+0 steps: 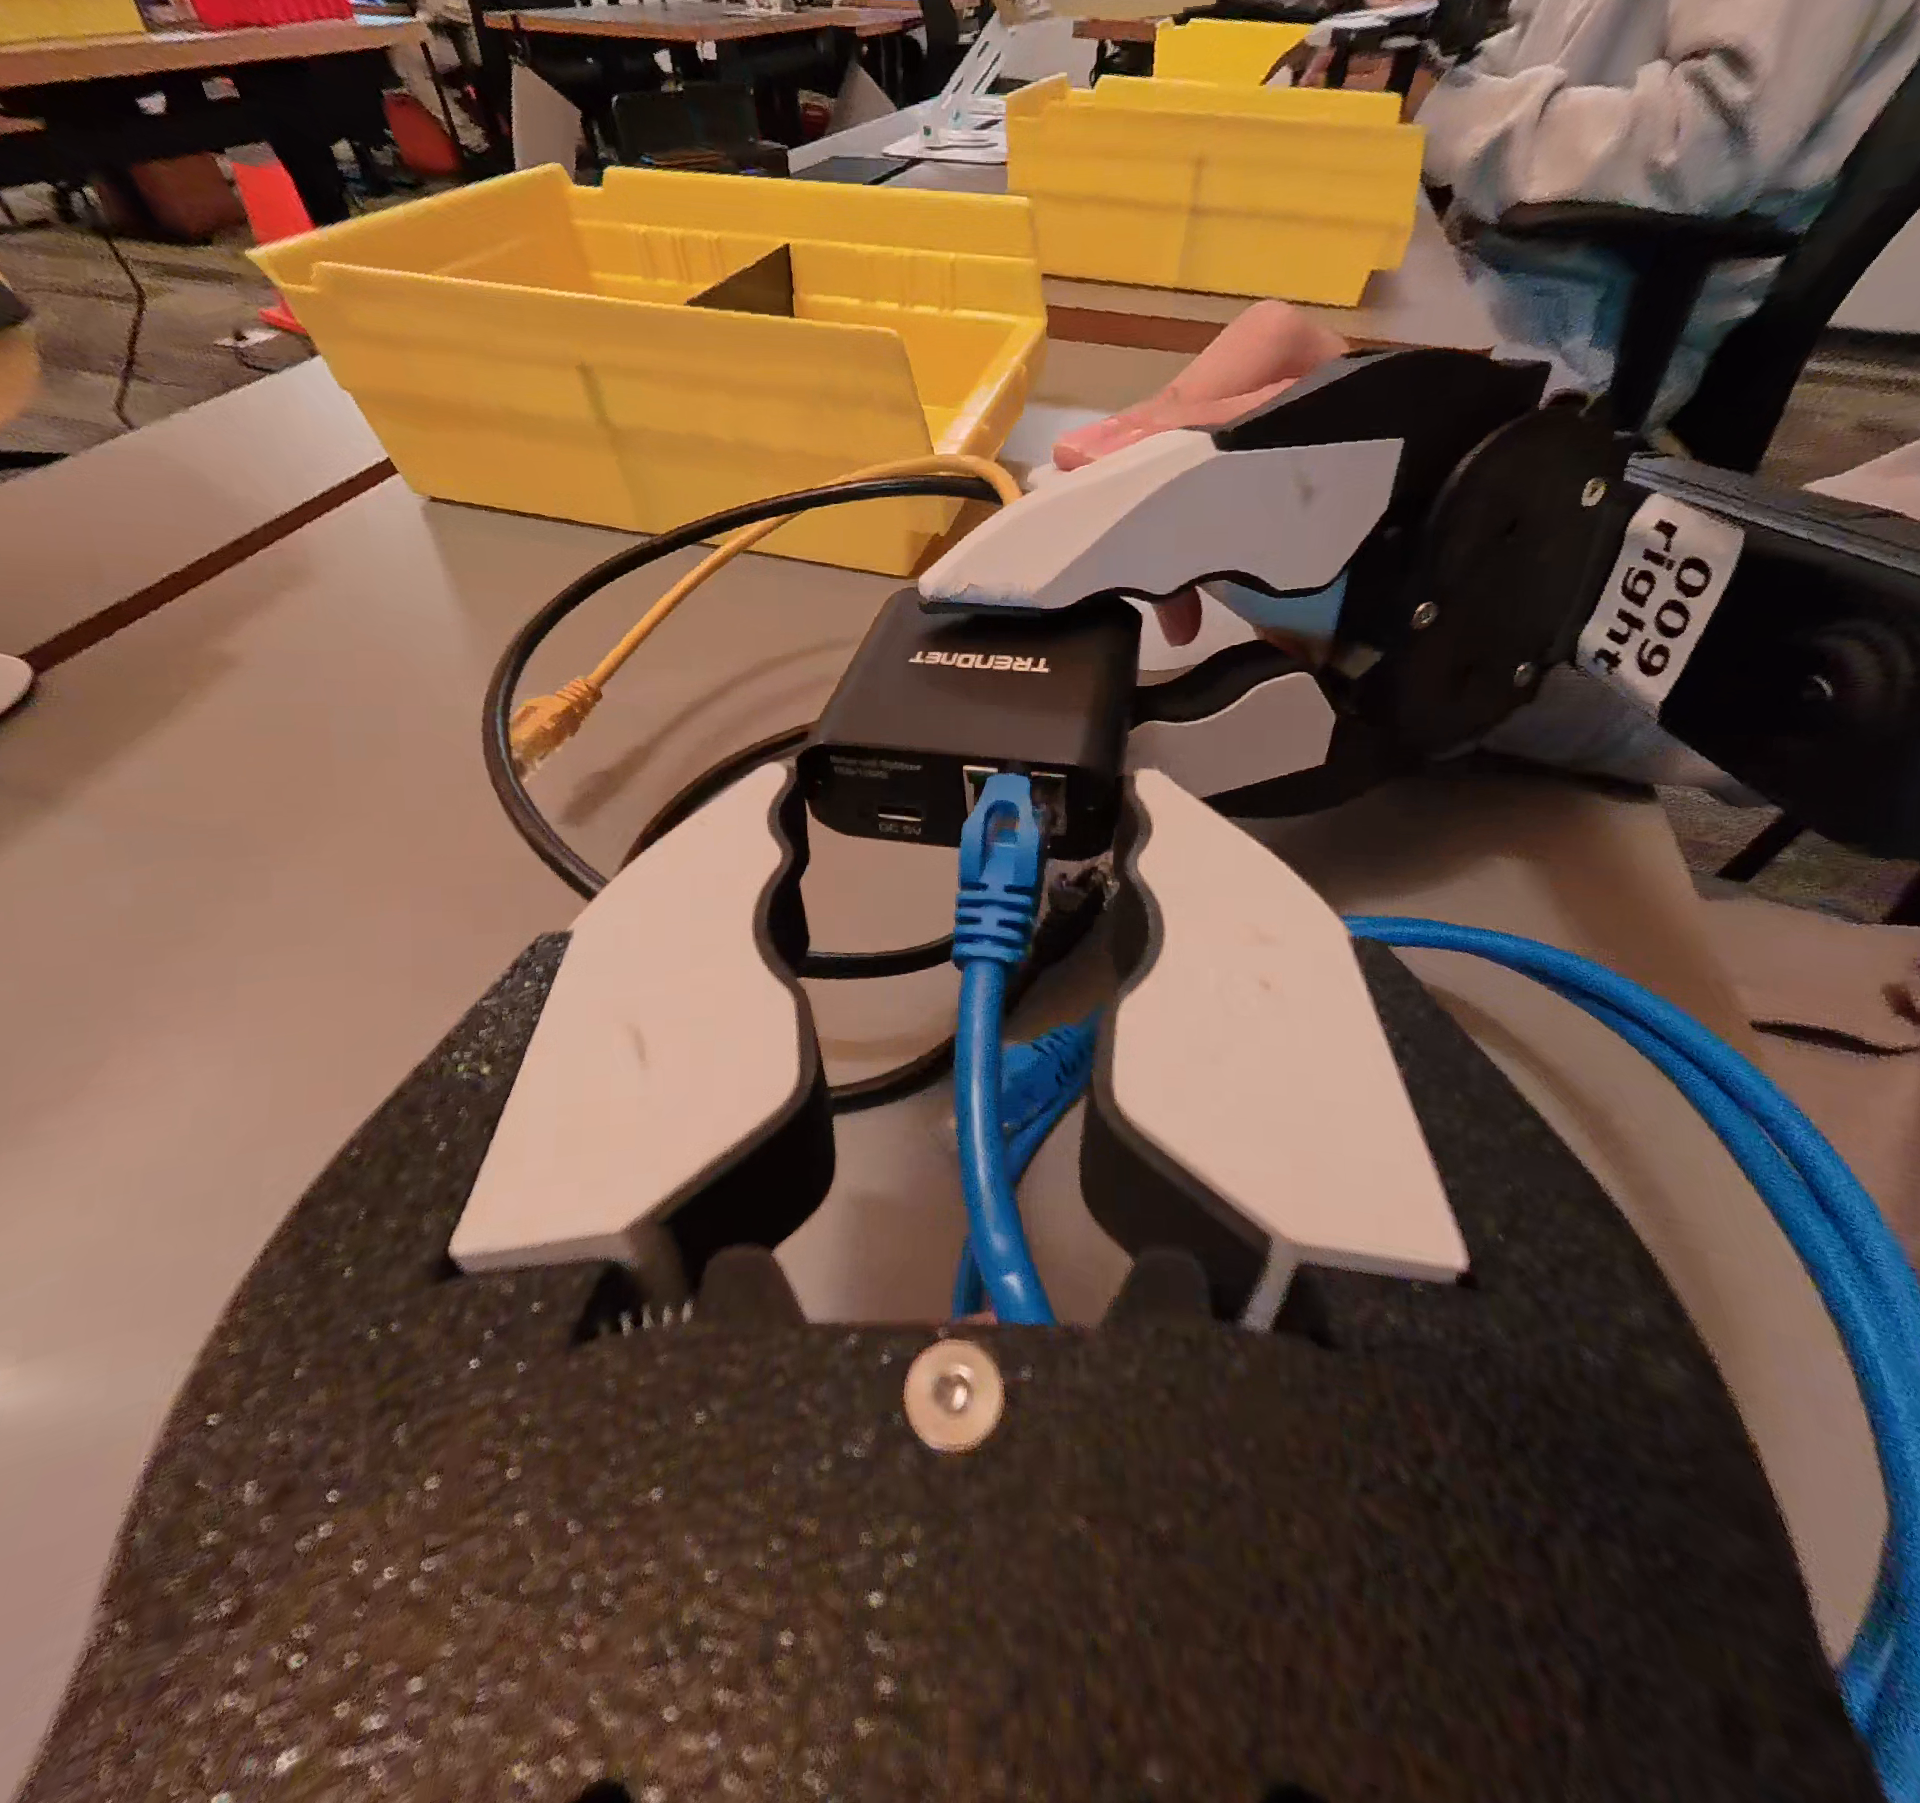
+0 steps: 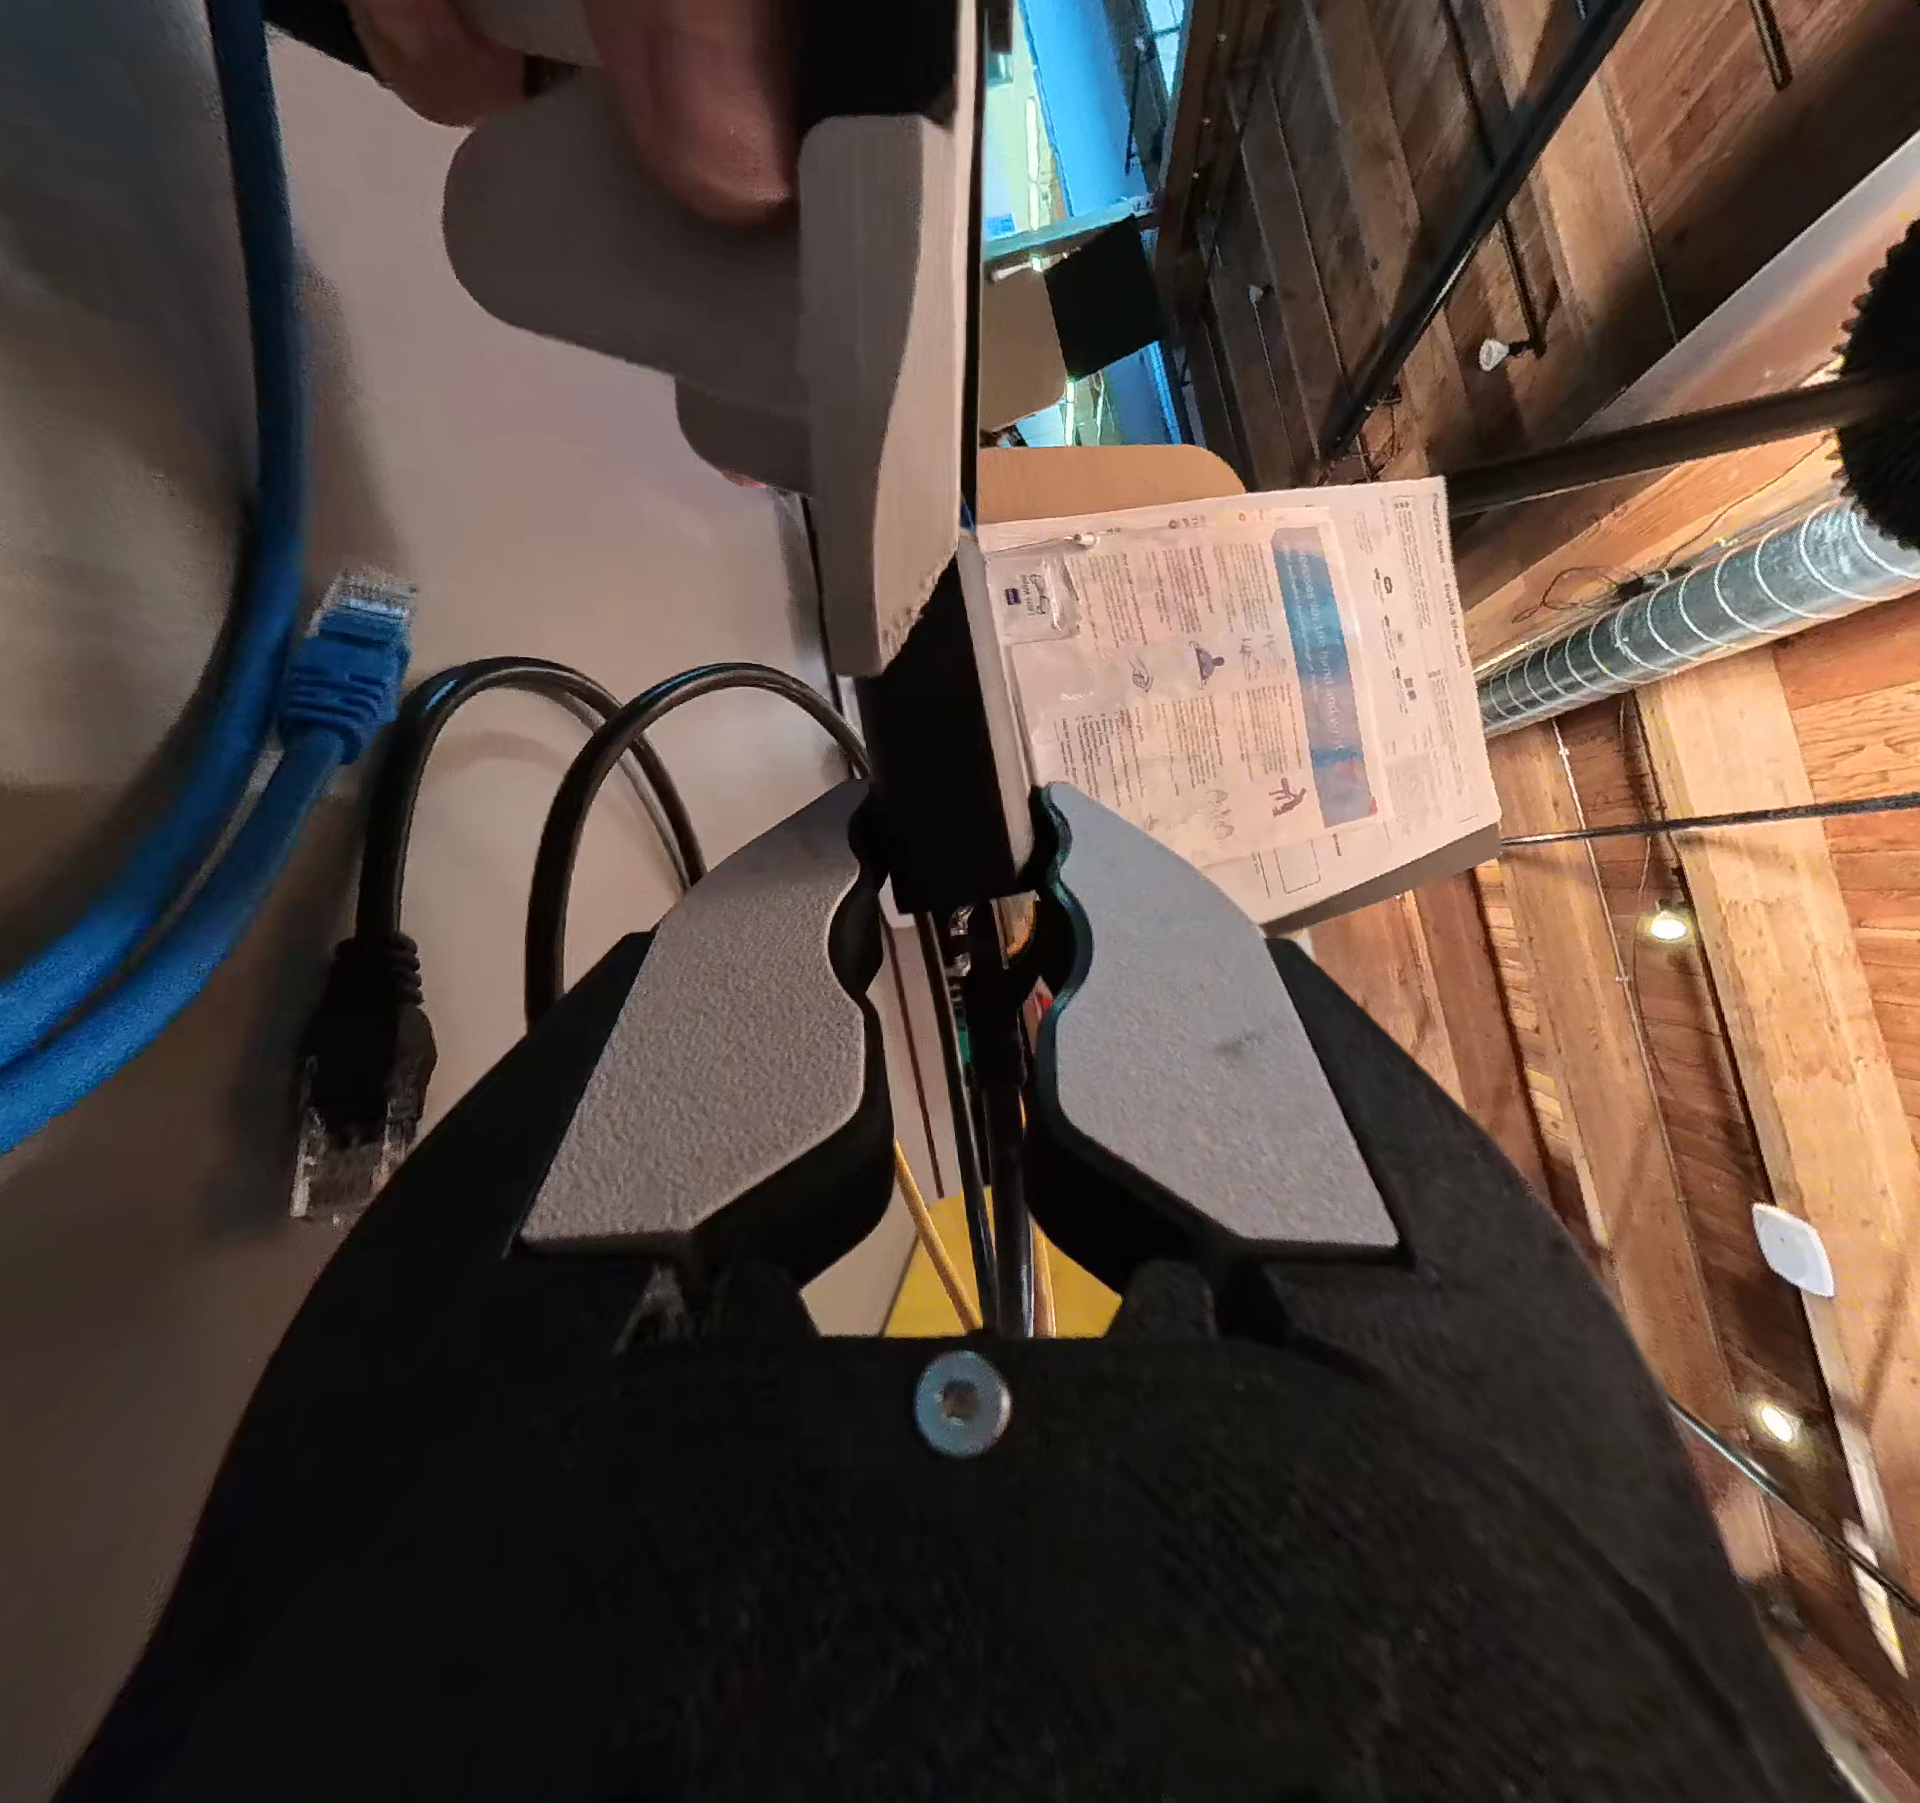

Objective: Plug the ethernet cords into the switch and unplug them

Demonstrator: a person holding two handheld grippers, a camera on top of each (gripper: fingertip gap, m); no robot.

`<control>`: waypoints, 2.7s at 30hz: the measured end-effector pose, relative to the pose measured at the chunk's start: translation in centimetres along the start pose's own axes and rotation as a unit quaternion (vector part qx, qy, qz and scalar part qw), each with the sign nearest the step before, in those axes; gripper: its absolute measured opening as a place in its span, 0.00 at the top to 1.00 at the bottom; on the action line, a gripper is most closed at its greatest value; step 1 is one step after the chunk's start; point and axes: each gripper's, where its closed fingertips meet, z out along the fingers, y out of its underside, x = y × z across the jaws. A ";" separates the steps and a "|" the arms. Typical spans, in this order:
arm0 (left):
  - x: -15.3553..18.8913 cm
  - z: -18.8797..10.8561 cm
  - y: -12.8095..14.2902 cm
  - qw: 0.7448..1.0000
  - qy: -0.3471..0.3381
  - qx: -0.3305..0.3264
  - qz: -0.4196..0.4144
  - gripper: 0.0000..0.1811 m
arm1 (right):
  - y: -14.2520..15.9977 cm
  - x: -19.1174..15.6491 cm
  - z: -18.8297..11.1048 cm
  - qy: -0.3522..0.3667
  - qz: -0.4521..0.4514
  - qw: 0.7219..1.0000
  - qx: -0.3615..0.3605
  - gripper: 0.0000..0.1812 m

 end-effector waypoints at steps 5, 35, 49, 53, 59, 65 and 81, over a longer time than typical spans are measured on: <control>0.1 0.1 0.4 0.999 0.029 0.009 -0.040 0.70 | -0.1 -0.5 0.0 -0.015 -0.001 1.000 0.016 0.86; -2.4 -0.3 -1.1 0.994 -0.067 0.086 -0.007 0.67 | 0.7 0.2 -0.4 -0.075 0.186 0.977 0.075 0.70; -1.1 -0.7 -1.8 0.986 -0.080 0.135 0.055 0.67 | 0.8 1.2 -1.4 -0.109 0.946 0.272 0.141 0.86; -0.8 -0.2 -1.4 0.986 -0.094 0.113 0.083 0.67 | 1.0 1.3 -1.2 -0.085 0.940 0.304 0.133 0.83; -0.7 0.0 -1.2 0.984 -0.111 0.102 0.099 0.67 | 1.0 1.6 -1.4 -0.072 0.942 0.297 0.142 0.93; -0.6 -0.2 -1.4 0.981 -0.123 0.100 0.115 0.68 | 0.7 1.9 -1.3 -0.075 0.947 0.269 0.156 0.91; -0.1 1.2 -1.0 0.971 -0.174 0.070 0.148 0.67 | 2.0 1.5 -1.5 -0.037 0.958 0.252 0.130 0.92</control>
